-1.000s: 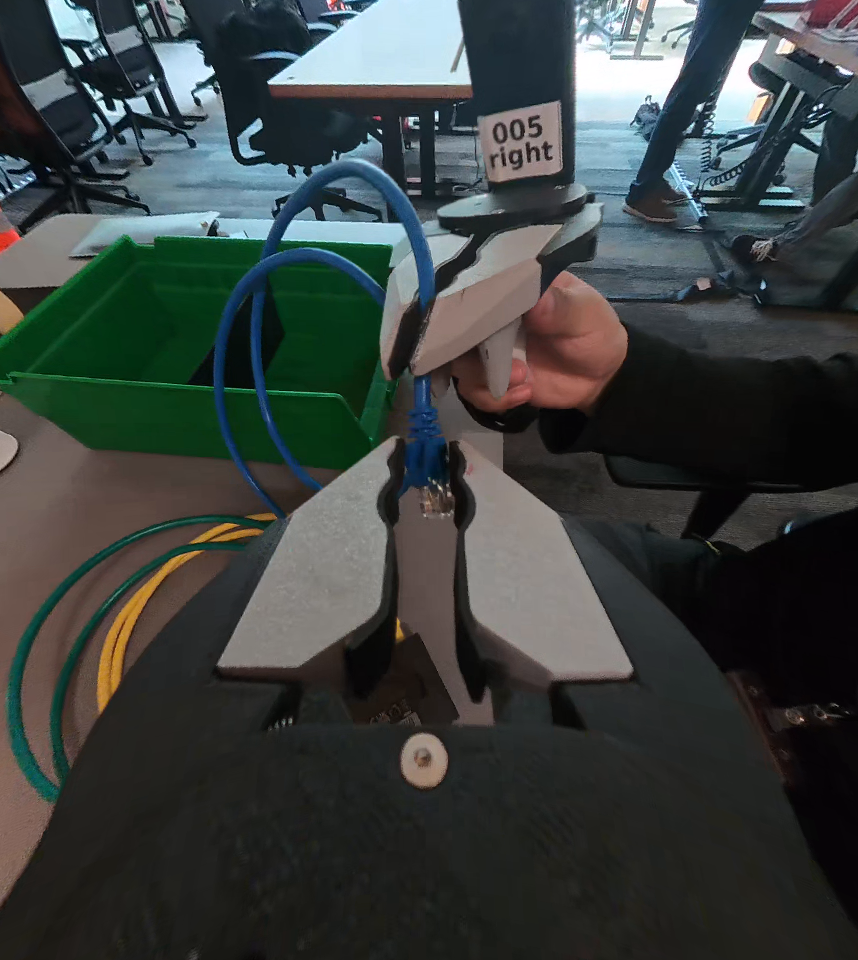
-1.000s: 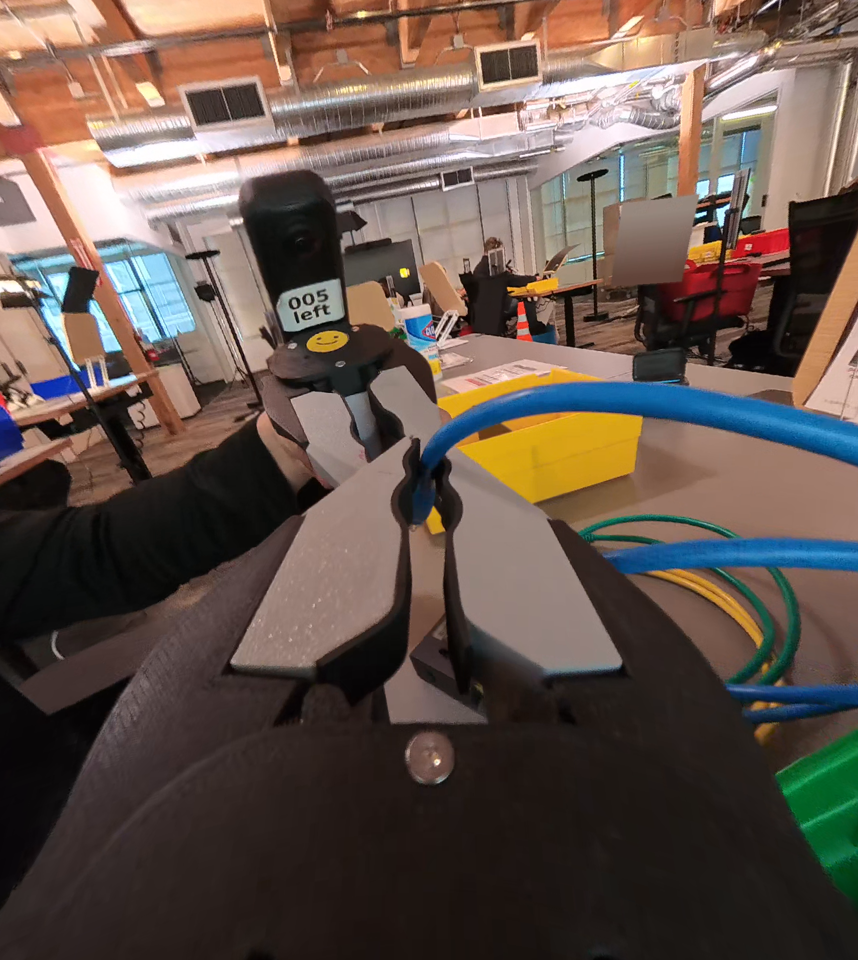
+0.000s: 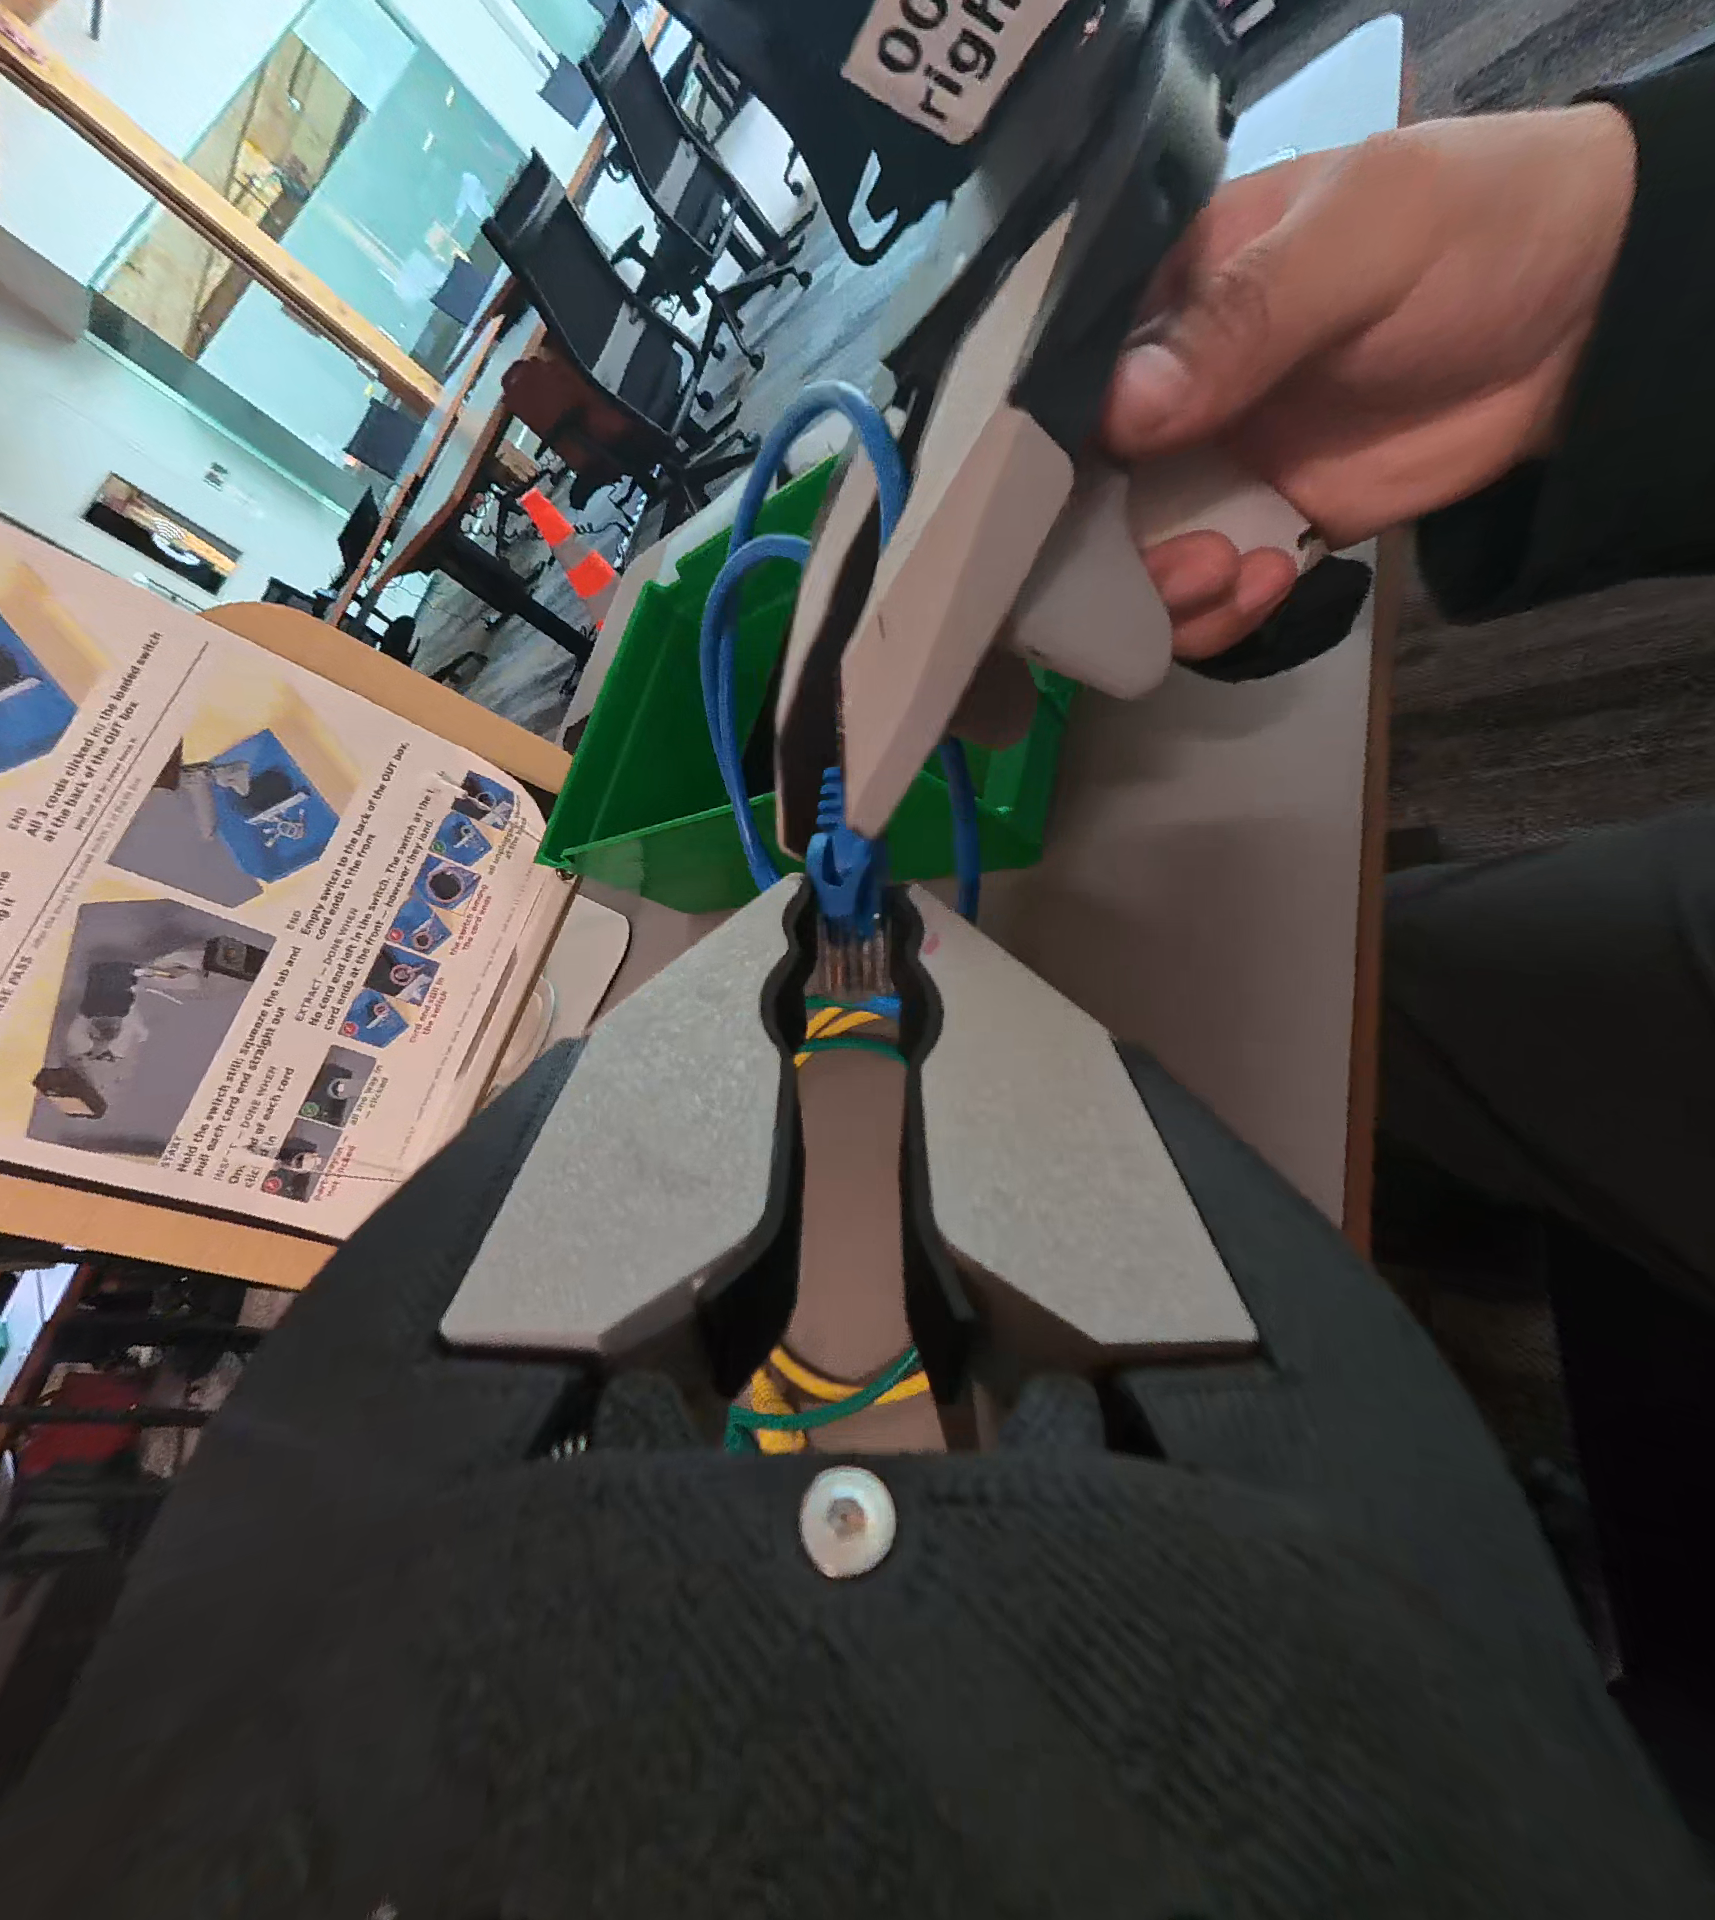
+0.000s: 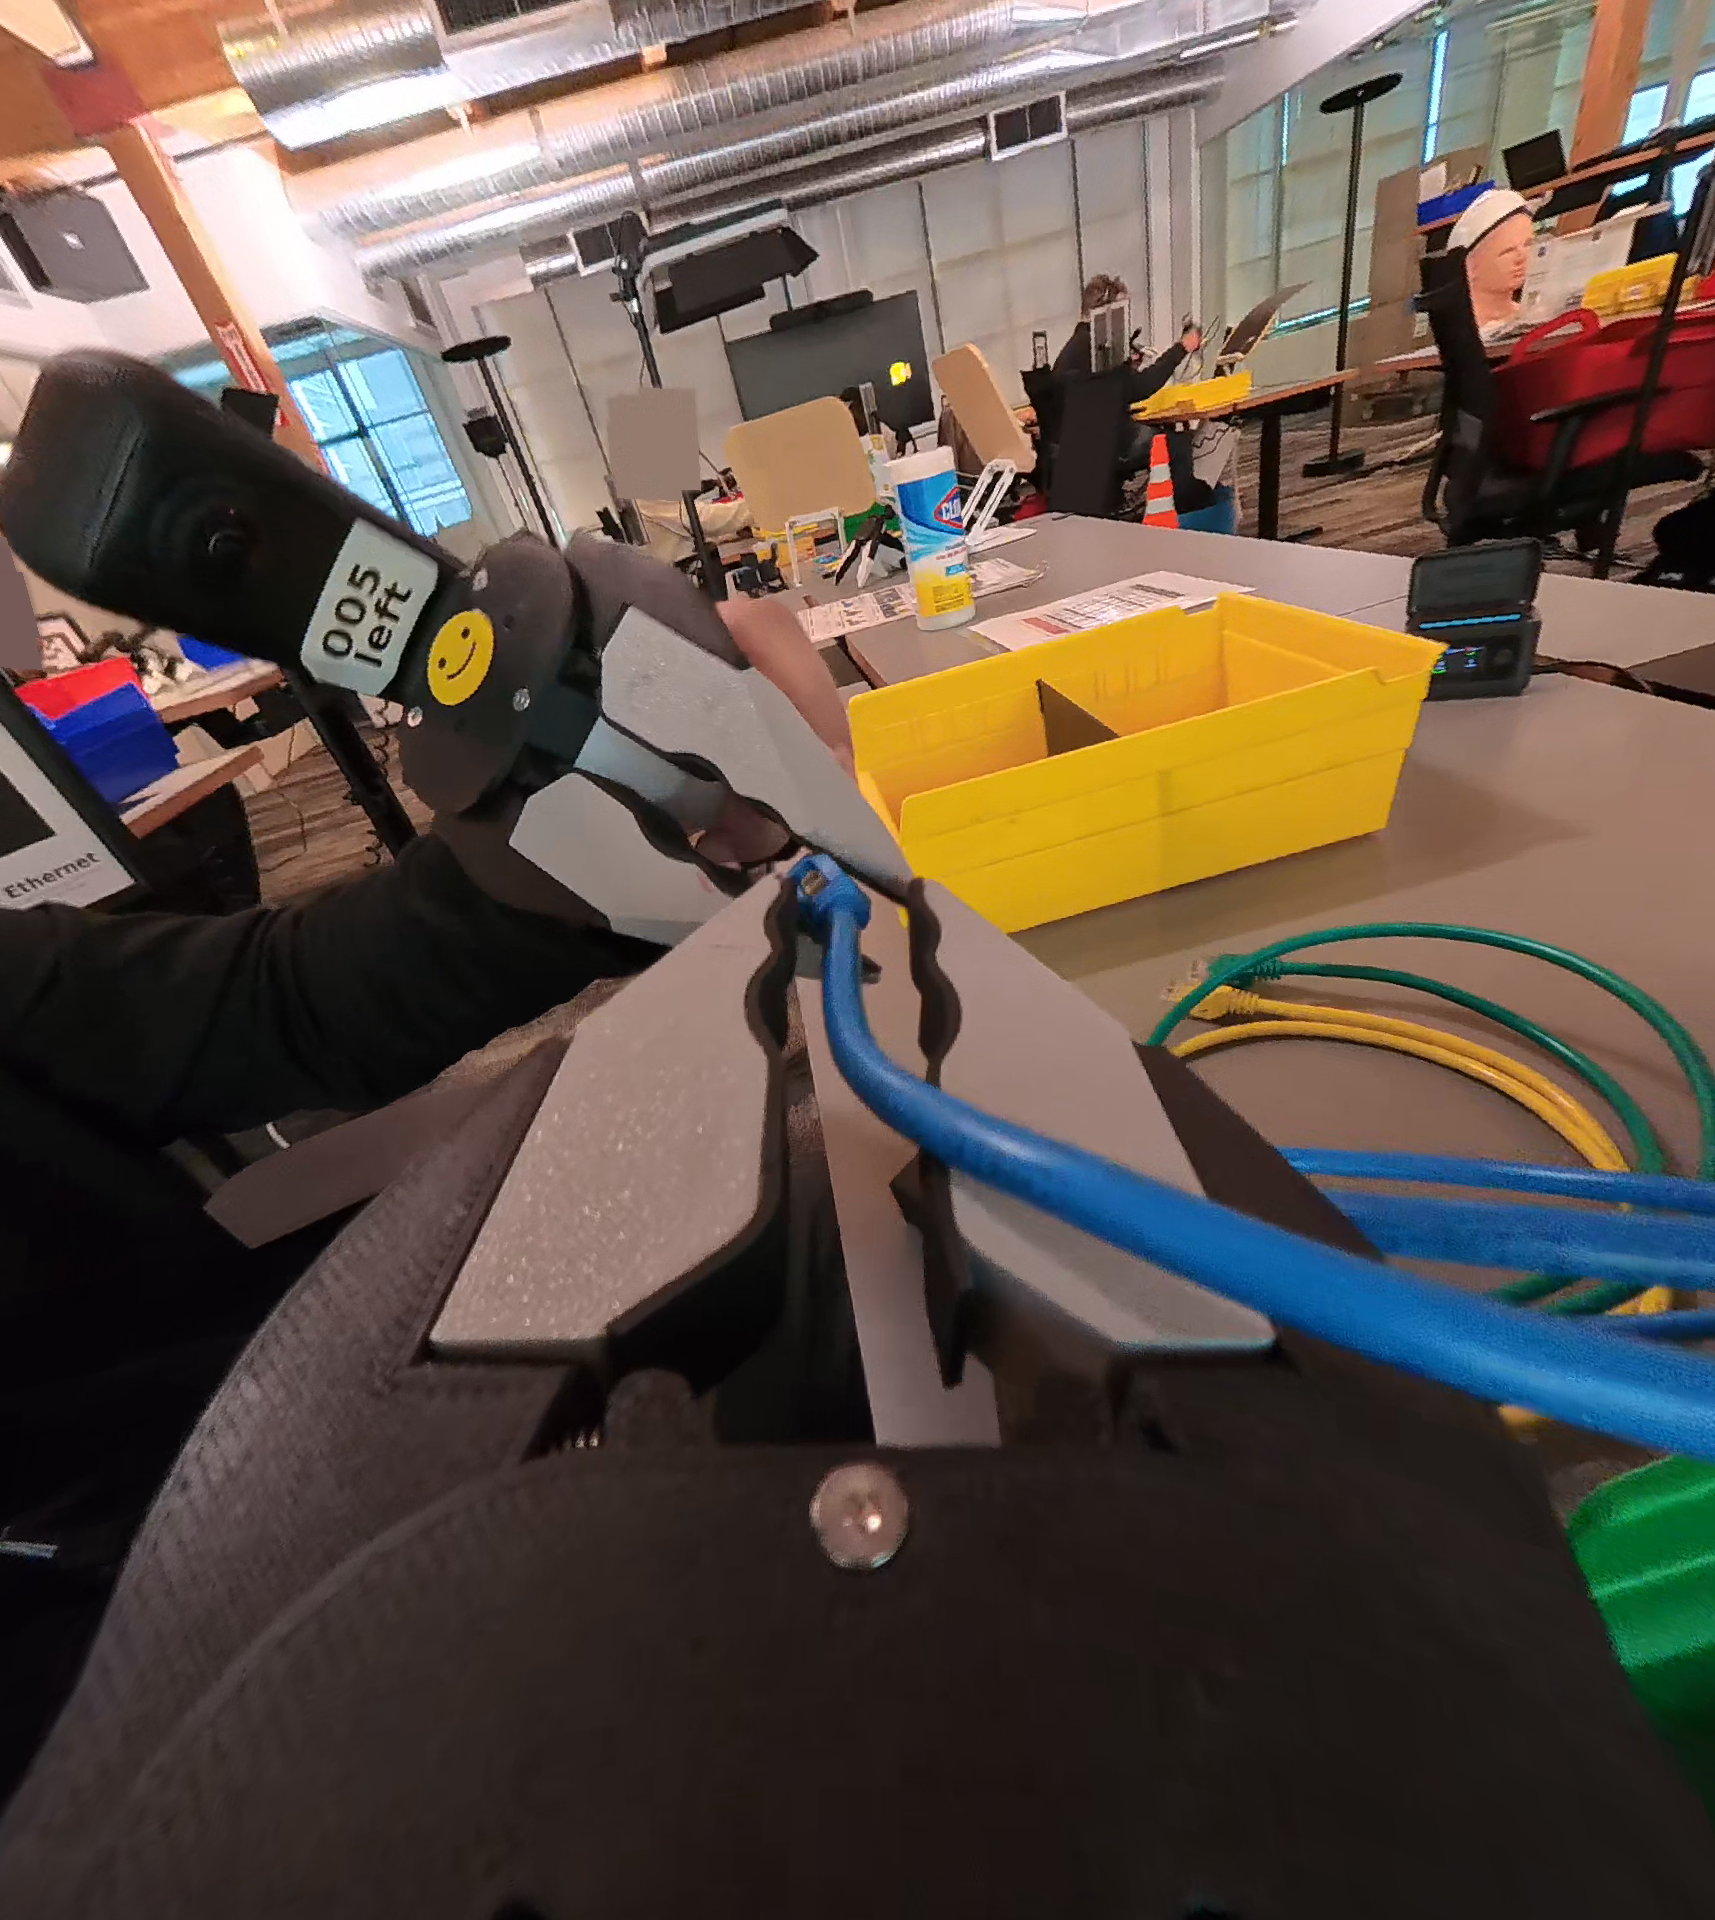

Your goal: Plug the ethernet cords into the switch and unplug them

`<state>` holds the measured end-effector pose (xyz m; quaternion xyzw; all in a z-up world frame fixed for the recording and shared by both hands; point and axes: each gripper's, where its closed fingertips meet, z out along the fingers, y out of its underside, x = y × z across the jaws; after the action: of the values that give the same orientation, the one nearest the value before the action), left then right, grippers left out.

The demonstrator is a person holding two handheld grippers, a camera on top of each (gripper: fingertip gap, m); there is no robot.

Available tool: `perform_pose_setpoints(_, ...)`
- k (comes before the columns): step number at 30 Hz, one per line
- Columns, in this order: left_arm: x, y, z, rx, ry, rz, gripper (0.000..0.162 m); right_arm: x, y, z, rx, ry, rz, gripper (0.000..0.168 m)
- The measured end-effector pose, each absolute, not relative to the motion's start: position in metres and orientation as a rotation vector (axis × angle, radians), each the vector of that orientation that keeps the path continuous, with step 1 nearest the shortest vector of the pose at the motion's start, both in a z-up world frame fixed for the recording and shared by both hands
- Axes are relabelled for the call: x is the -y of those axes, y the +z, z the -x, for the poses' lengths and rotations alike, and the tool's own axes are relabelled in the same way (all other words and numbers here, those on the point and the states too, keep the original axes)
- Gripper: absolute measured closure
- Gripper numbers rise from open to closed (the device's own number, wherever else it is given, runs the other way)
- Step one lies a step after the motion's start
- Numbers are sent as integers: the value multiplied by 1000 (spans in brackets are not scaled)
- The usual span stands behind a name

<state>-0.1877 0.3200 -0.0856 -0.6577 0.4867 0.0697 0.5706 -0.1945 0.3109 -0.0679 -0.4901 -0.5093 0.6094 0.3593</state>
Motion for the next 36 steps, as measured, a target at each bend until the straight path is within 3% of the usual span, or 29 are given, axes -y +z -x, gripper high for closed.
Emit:
perform_pose_setpoints(12,-322,-92,201,-1006,24,1648,148,-312,-79,205,1317,1556,1321,156)
perform_pose_setpoints(14,-324,-100,218,-875,-27,1750,133,-325,-84,205,1273,1519,1376,157)
perform_pose_setpoints(17,-313,-150,237,-780,-175,2010,89,-333,-87,199,1258,1521,1401,157)
perform_pose_setpoints(20,-308,-199,254,-715,-188,2155,73,-335,-86,198,1254,1527,1403,157)
perform_pose_setpoints(27,-318,-244,272,-725,-26,2229,65,-332,-96,204,1289,1512,1430,156)
perform_pose_setpoints(32,-323,-260,272,-727,-217,2322,55,-336,-126,216,1350,1374,1543,157)
perform_pose_setpoints(36,-326,-261,277,-798,-278,2294,59,-345,-156,224,1397,1219,1643,156)
